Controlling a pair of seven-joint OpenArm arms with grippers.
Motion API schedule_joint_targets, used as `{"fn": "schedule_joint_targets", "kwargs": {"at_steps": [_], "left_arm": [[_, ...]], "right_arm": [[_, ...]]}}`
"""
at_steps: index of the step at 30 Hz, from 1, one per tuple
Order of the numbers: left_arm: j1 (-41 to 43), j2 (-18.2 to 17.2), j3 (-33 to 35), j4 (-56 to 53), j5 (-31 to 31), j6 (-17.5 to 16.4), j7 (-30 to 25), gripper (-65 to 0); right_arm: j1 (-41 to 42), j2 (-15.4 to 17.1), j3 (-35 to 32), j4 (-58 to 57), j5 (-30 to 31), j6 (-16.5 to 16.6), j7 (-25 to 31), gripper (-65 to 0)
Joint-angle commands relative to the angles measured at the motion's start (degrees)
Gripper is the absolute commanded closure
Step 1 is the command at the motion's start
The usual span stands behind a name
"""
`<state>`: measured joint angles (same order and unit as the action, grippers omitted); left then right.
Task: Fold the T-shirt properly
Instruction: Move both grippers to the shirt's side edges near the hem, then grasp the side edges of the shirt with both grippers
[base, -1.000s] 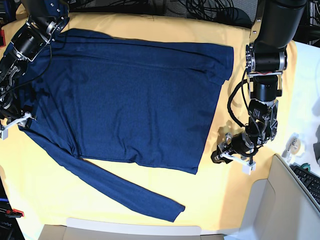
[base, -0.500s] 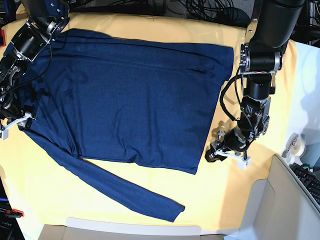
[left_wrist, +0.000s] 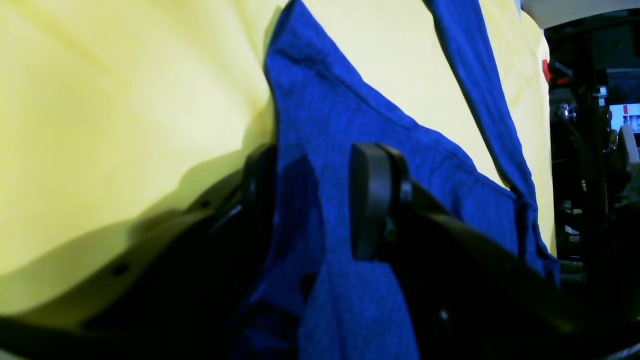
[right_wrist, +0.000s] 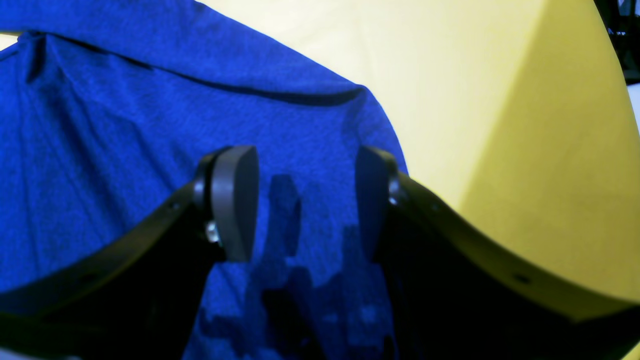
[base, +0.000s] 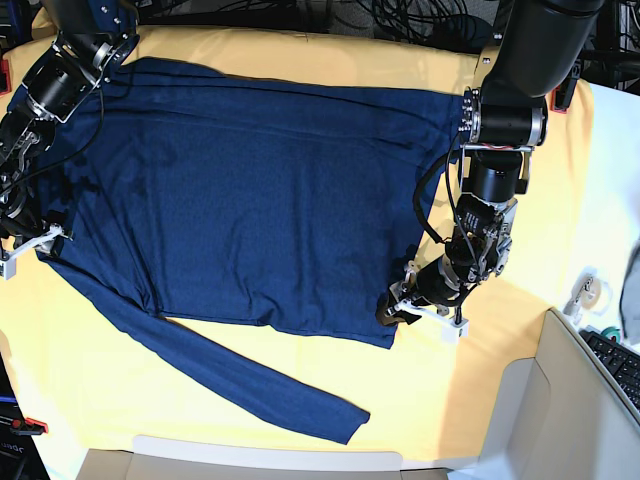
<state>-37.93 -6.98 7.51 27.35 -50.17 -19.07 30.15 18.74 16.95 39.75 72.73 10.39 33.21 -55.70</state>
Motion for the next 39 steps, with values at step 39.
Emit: {"fn": "schedule_joint_targets", "kwargs": {"at_steps": [39], "left_arm": [[-0.35,0.17,0.54,0.12,1.07,0.48,3.83,0.0]], "right_arm": [[12.16,9.20,-5.94,-23.81,-8.85,0.06,17.24,-30.7]]}}
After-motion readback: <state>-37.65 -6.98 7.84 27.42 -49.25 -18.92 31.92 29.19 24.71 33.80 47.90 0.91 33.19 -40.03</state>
